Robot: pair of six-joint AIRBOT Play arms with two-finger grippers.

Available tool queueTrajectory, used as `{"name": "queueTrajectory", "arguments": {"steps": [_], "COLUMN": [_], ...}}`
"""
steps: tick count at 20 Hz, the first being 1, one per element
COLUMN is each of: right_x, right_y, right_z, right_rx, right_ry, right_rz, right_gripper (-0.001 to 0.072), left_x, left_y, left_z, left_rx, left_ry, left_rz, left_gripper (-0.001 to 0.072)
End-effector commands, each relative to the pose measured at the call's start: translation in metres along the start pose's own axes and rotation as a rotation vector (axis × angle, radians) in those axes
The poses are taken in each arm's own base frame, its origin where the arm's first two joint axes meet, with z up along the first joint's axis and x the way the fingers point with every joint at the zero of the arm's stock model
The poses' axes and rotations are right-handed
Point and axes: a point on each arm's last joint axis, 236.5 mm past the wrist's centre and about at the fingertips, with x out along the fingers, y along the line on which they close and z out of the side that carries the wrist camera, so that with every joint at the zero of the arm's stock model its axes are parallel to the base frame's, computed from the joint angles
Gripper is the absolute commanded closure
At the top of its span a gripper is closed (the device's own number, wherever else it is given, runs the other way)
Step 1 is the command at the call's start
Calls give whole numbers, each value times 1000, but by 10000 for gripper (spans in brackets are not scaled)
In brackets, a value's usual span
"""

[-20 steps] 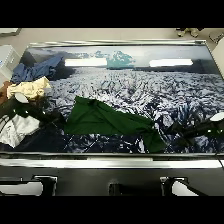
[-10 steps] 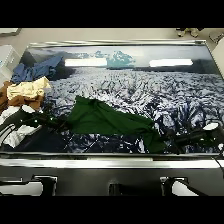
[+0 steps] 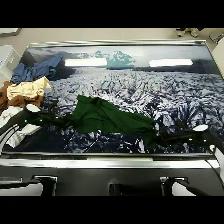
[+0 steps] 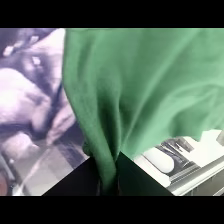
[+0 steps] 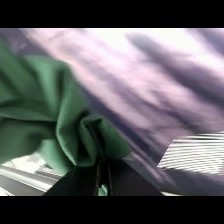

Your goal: Fold the clothes and pants, and hang the long-sleeved shirts on hangers.

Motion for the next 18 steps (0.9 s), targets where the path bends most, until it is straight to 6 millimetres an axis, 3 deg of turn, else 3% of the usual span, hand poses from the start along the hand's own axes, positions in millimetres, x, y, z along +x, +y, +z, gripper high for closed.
{"name": "queueTrajectory", "arguments": {"steps": [1,3,4,5,7,9,10,11,12,14,16,18], "right_x": [0,-47,-90,-141,-275,-415,-470,-508,-528,-543,-558,-573], "right_y": [37,85,124,164,246,305,325,334,338,331,316,303], "right_z": [-6,13,25,33,29,-24,-67,-109,-143,-186,-201,-201], "right_rx": [-147,-284,-387,-504,-749,-911,-954,-979,-1003,-1023,-966,-912], "right_ry": [27,-57,-162,-309,-741,-1227,-1427,-1577,-1664,-1752,-1822,-1891], "right_rz": [14,55,76,89,70,47,85,130,166,173,147,87], "right_gripper": [665,665,664,664,663,663,663,663,663,663,663,663], "left_x": [-26,-76,-112,-160,-272,-391,-439,-477,-499,-512,-517,-521], "left_y": [-23,-62,-89,-123,-199,-271,-298,-320,-333,-342,-334,-322], "left_z": [11,35,47,56,49,11,-18,-52,-80,-123,-139,-140], "left_rx": [66,200,268,354,543,708,769,823,862,911,869,833], "left_ry": [-84,-236,-337,-463,-756,-1107,-1262,-1394,-1474,-1543,-1562,-1582], "left_rz": [-17,-37,-50,-64,-85,-108,-123,-142,-158,-155,-126,-62], "left_gripper": [677,679,679,678,678,678,678,678,678,678,678,678]}}
